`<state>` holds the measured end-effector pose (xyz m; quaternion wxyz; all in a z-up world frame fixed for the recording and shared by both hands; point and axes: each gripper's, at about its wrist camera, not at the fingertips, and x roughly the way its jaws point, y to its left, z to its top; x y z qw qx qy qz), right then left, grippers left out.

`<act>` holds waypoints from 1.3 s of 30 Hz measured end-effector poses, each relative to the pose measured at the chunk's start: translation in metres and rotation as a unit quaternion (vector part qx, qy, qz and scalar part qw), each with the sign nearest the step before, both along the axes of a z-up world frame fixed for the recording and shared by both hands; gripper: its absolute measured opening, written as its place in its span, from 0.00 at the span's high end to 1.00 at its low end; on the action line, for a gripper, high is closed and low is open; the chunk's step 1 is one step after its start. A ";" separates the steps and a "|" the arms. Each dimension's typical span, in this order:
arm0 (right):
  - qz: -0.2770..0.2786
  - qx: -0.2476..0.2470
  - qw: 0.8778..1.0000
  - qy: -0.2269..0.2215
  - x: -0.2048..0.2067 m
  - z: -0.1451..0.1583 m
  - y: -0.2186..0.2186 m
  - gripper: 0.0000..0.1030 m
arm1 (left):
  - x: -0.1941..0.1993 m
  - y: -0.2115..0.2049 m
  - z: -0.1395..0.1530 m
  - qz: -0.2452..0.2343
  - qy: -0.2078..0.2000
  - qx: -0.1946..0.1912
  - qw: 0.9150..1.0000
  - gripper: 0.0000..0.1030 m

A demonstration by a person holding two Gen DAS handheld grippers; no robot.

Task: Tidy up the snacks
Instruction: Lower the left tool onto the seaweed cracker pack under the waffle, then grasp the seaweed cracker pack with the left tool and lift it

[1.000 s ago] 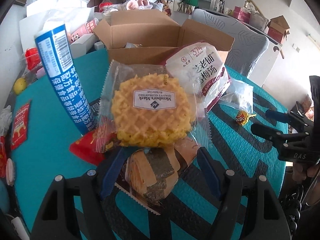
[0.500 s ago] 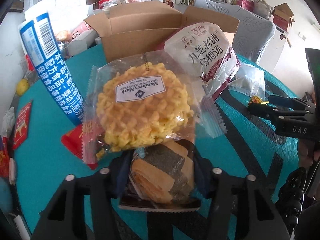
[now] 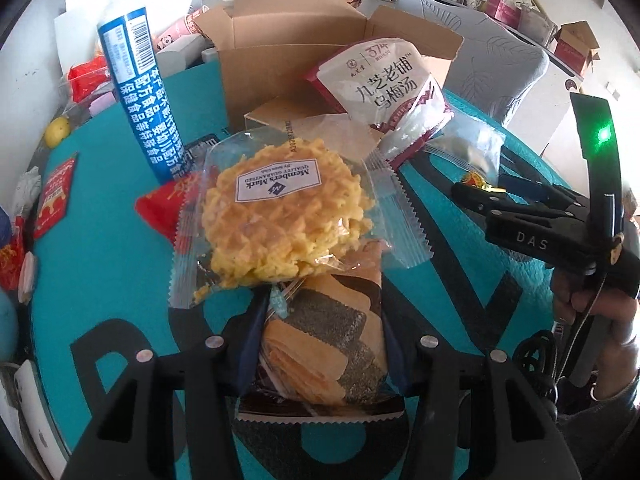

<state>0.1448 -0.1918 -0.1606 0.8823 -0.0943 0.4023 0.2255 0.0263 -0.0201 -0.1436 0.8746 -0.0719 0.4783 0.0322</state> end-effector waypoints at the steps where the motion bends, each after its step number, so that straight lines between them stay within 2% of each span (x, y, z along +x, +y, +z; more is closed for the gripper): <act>1: 0.000 0.002 1.000 0.003 -0.003 0.000 0.000 0.22 | -0.002 0.000 0.000 0.000 -0.001 -0.005 1.000 0.50; 5: 0.006 0.002 1.000 0.013 -0.018 0.001 -0.004 0.22 | -0.009 -0.004 0.000 -0.003 -0.006 0.002 1.000 0.50; 10: 0.051 0.012 0.998 0.024 -0.045 0.003 -0.007 0.22 | -0.013 -0.004 -0.007 -0.012 -0.007 0.000 1.000 0.50; 14: 0.069 0.004 0.997 0.019 -0.062 0.003 -0.005 0.22 | -0.016 -0.010 -0.007 -0.017 -0.019 0.026 0.999 0.50; 18: 0.068 -0.008 0.998 -0.001 -0.072 -0.001 -0.003 0.22 | -0.016 -0.011 -0.009 -0.016 -0.028 0.032 0.999 0.50; 23: 0.057 0.013 0.998 0.003 -0.070 -0.001 -0.004 0.16 | -0.016 -0.012 -0.011 -0.015 -0.031 0.035 0.999 0.49; 28: 0.054 0.007 0.998 -0.012 -0.073 -0.002 -0.002 0.15 | -0.017 -0.014 -0.012 -0.014 -0.039 0.037 0.998 0.49; 32: 0.051 -0.004 0.998 -0.031 -0.078 -0.004 0.000 0.17 | -0.017 -0.013 -0.013 -0.015 -0.045 0.035 0.998 0.49; 34: 0.045 0.004 0.998 -0.035 -0.079 -0.004 -0.003 0.22 | -0.017 -0.013 -0.013 -0.015 -0.045 0.034 0.998 0.49; 39: 0.038 0.027 0.998 -0.036 -0.079 -0.003 -0.012 0.22 | -0.018 -0.011 -0.010 -0.008 -0.044 0.024 0.999 0.50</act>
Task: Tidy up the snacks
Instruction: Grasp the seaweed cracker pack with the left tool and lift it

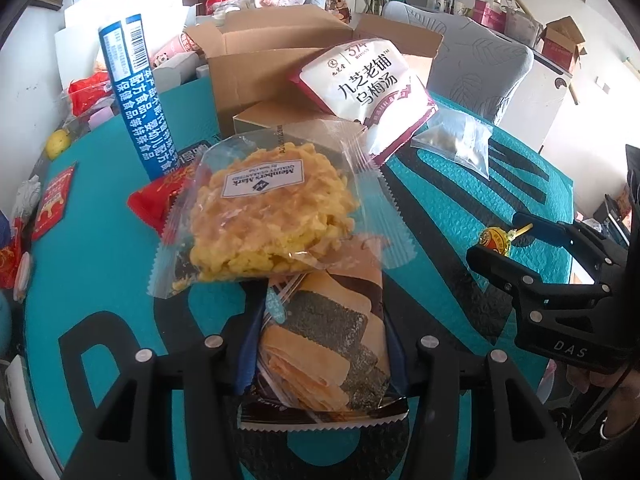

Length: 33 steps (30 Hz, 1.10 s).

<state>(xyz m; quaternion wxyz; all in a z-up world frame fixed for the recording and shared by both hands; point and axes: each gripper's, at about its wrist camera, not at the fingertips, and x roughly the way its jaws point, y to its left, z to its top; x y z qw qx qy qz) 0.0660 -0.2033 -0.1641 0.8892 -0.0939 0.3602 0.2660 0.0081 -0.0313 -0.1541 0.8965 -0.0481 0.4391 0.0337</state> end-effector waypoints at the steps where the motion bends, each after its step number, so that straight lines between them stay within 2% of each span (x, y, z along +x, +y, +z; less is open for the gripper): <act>1: -0.001 0.006 1.000 0.001 0.000 0.000 -0.002 0.22 | 0.000 -0.001 0.001 0.000 0.001 0.003 1.000 0.50; 4: 0.001 0.012 1.000 0.003 -0.001 0.001 -0.005 0.22 | -0.003 -0.009 0.002 -0.012 -0.003 0.027 1.000 0.50; 5: 0.003 0.011 1.000 0.002 -0.002 0.002 -0.005 0.22 | -0.003 -0.011 0.003 -0.016 -0.003 0.023 1.000 0.50; 9: 0.007 0.025 1.000 0.011 -0.004 0.005 -0.008 0.22 | -0.003 -0.007 0.008 -0.039 -0.004 -0.053 0.998 0.50; 11: 0.009 0.040 0.999 0.027 -0.002 0.007 -0.011 0.22 | -0.001 -0.003 0.011 -0.039 -0.005 -0.071 0.997 0.50; 18: 0.009 0.052 0.998 0.030 -0.003 0.023 -0.012 0.22 | -0.003 -0.006 0.033 -0.040 -0.027 -0.048 0.998 0.50; 22: 0.018 0.065 0.997 0.031 -0.007 0.032 -0.011 0.22 | -0.006 -0.004 0.049 -0.041 -0.044 -0.048 0.997 0.50; 31: 0.019 0.084 0.996 0.003 -0.013 0.061 -0.015 0.22 | -0.011 -0.007 0.085 -0.050 -0.089 -0.027 0.994 0.51; 32: 0.021 0.086 0.996 0.002 -0.013 0.065 -0.015 0.22 | -0.011 -0.007 0.089 -0.049 -0.094 -0.024 0.994 0.53; 33: 0.023 0.088 0.996 0.000 -0.014 0.068 -0.015 0.22 | -0.011 -0.008 0.093 -0.049 -0.098 -0.021 0.994 0.67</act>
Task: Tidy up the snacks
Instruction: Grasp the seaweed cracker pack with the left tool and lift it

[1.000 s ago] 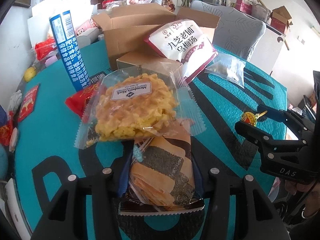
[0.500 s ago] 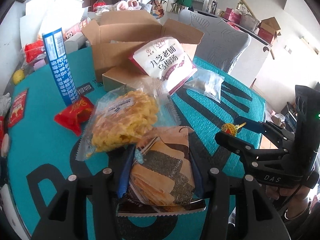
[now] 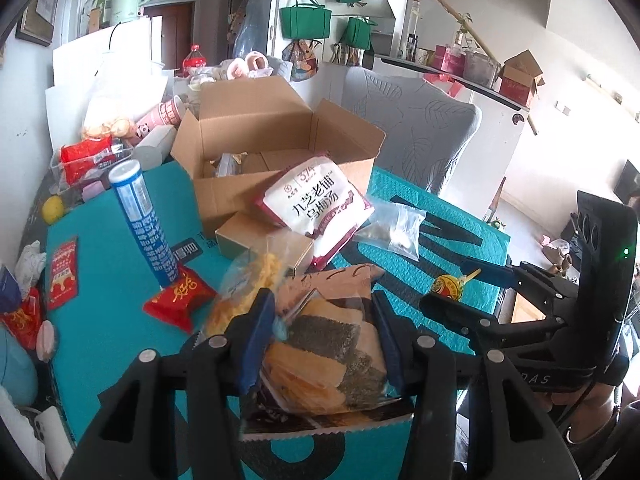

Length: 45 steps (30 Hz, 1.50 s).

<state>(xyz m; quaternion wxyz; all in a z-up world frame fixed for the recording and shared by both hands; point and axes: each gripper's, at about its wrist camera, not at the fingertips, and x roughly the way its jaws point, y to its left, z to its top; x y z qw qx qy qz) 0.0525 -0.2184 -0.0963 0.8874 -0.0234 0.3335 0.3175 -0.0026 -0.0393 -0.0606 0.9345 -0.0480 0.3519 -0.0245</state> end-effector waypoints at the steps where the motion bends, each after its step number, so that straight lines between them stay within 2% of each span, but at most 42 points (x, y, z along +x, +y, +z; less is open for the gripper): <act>1: 0.002 0.001 1.000 -0.002 0.000 0.003 0.000 0.22 | 0.001 0.000 0.004 0.002 -0.001 0.002 1.000 0.68; 5: 0.010 0.006 1.000 -0.017 0.000 0.013 0.002 0.22 | 0.009 0.004 0.011 0.004 -0.008 -0.008 1.000 0.68; 15: 0.005 -0.015 1.000 -0.003 0.007 -0.001 0.005 0.22 | 0.010 0.012 -0.012 0.000 0.023 -0.032 0.999 0.68; 22: -0.003 -0.025 1.000 0.012 -0.003 -0.010 -0.003 0.22 | 0.004 -0.003 -0.033 -0.027 0.080 -0.018 0.996 0.68; 27: -0.012 -0.025 0.999 0.021 -0.012 -0.016 -0.012 0.22 | -0.001 -0.010 -0.049 -0.057 0.117 -0.035 0.991 0.68; 29: -0.014 -0.023 0.999 0.029 -0.014 -0.020 -0.015 0.22 | 0.000 -0.012 -0.055 -0.065 0.136 -0.045 0.988 0.60; 30: -0.014 -0.021 0.999 0.032 -0.015 -0.022 -0.016 0.22 | 0.000 -0.014 -0.059 -0.067 0.141 -0.045 0.987 0.52; 32: -0.015 -0.019 0.999 0.036 -0.018 -0.024 -0.019 0.22 | 0.000 -0.017 -0.063 -0.071 0.146 -0.043 0.986 0.43; 36: -0.018 -0.018 0.999 0.040 -0.020 -0.027 -0.024 0.22 | 0.003 -0.021 -0.075 -0.072 0.166 -0.046 0.982 0.41; 38: -0.020 -0.016 0.999 0.044 -0.019 -0.028 -0.026 0.22 | 0.004 -0.022 -0.078 -0.074 0.171 -0.049 0.981 0.37; 40: -0.020 -0.015 0.999 0.045 -0.018 -0.030 -0.027 0.22 | 0.006 -0.022 -0.083 -0.078 0.182 -0.059 0.978 0.22; 41: -0.019 -0.015 0.999 0.046 -0.018 -0.030 -0.027 0.22 | 0.007 -0.023 -0.086 -0.080 0.189 -0.061 0.977 0.19; 45: -0.018 -0.016 0.998 0.049 -0.016 -0.033 -0.027 0.22 | 0.006 -0.035 -0.089 -0.087 0.183 -0.019 0.979 0.16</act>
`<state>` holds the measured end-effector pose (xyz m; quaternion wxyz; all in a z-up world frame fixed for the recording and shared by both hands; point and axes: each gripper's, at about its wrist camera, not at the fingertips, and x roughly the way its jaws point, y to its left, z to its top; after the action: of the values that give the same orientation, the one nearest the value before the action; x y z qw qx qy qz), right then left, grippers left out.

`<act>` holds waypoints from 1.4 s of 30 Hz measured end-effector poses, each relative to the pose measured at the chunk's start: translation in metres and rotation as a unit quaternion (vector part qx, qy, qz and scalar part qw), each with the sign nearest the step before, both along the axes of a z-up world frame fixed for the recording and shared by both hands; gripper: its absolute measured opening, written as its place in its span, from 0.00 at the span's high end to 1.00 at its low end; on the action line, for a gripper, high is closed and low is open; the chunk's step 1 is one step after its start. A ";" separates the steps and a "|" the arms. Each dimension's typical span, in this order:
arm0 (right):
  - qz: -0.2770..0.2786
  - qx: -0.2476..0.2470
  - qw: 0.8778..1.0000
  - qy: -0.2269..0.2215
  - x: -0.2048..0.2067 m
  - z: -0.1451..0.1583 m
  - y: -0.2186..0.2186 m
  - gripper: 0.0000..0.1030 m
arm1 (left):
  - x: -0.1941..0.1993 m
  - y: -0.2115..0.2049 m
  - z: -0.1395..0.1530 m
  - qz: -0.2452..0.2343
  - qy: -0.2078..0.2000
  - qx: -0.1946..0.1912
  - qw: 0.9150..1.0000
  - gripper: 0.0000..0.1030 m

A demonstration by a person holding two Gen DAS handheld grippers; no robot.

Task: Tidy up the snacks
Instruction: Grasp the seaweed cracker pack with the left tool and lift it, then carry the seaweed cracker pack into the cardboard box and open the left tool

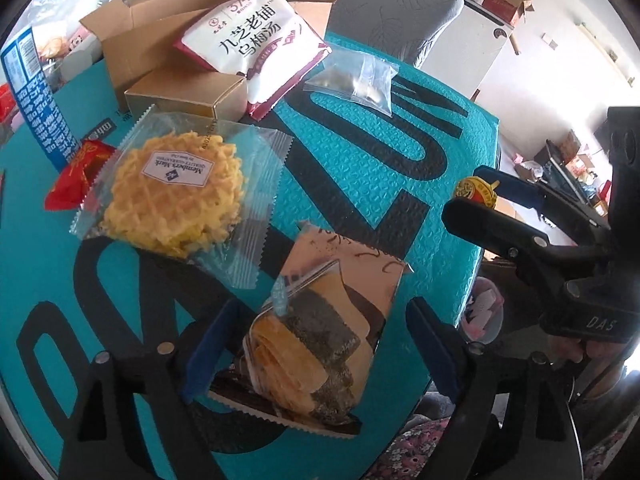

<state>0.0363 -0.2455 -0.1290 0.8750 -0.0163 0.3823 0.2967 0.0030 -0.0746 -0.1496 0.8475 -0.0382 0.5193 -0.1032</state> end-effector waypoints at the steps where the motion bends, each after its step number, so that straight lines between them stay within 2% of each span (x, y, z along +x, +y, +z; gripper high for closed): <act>1: 0.000 0.000 1.000 0.002 0.001 -0.001 0.000 0.22 | 0.000 -0.003 -0.001 -0.003 -0.001 0.014 1.000 0.16; 6: -0.002 -0.003 1.000 0.006 0.003 -0.004 0.000 0.22 | -0.001 -0.011 -0.004 -0.002 -0.016 0.051 0.999 0.17; 8: -0.005 -0.004 1.000 0.007 0.005 -0.005 -0.002 0.22 | -0.002 -0.009 -0.003 0.007 -0.030 0.059 0.998 0.35; 9: -0.006 -0.004 1.000 0.008 0.005 -0.006 -0.002 0.22 | -0.003 -0.007 -0.002 0.011 -0.039 0.064 0.997 0.49; 10: -0.006 -0.004 1.000 0.008 0.006 -0.006 -0.003 0.22 | -0.002 -0.006 -0.002 0.011 -0.041 0.063 0.997 0.52; 16: 0.000 -0.003 1.000 0.008 0.006 -0.007 0.000 0.22 | 0.000 0.001 0.005 0.016 -0.045 0.047 0.998 0.53; 23: 0.016 0.004 1.000 -0.007 0.007 0.007 0.008 0.22 | 0.000 0.008 0.039 0.026 -0.084 0.033 0.996 0.53; 33: 0.035 0.011 0.998 -0.052 0.019 0.052 0.025 0.22 | 0.020 0.024 0.094 0.044 -0.156 0.038 0.986 0.53; 42: 0.039 0.022 0.994 -0.097 0.047 0.099 0.037 0.22 | 0.051 0.038 0.139 0.059 -0.209 0.048 0.975 0.53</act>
<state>0.0832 -0.2085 -0.0300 0.8957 -0.0412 0.2883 0.3360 0.0543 -0.0371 -0.0110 0.9426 -0.0054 0.3321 -0.0334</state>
